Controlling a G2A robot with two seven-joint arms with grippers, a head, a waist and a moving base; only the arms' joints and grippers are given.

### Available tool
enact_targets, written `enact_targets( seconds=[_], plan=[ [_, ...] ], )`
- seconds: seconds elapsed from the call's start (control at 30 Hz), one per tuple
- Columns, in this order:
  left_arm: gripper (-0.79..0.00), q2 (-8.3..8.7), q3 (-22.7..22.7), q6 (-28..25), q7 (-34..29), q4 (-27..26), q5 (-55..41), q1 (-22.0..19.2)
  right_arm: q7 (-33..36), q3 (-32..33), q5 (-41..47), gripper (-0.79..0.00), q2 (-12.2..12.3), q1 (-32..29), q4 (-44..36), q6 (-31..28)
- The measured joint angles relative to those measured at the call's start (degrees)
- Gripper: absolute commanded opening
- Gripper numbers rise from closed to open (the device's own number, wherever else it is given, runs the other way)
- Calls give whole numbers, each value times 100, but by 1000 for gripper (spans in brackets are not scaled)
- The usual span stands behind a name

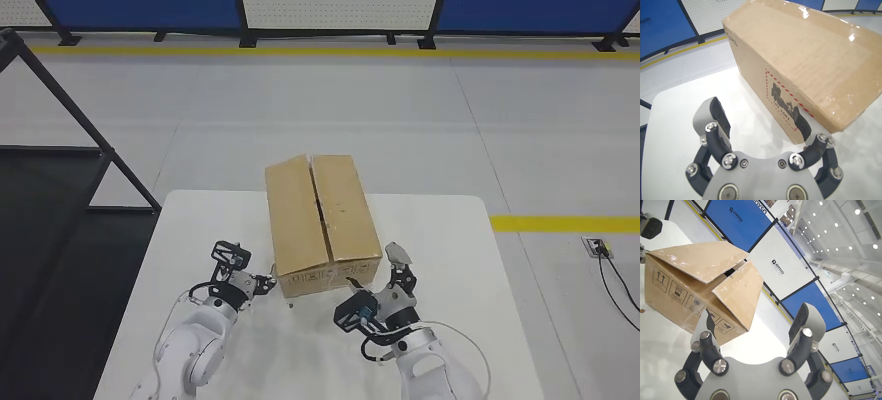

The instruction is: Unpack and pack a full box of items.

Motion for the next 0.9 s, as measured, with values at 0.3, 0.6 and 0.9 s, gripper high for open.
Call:
enact_targets(
  seconds=[0.3, 0.6, 0.9],
  plan=[
    [0, -25, 103, -188, -23, -68, -46, -13, 376, -229, -751, 0, -104, 208, 152, 58],
    [0, -44, 157, -317, 24, -77, -83, -12, 320, -194, -779, 0, -109, 168, 170, 48],
    [0, -40, -17, -166, 128, -149, -154, 72, 506, -183, -1285, 0, -175, 171, 190, 67]
  ],
)
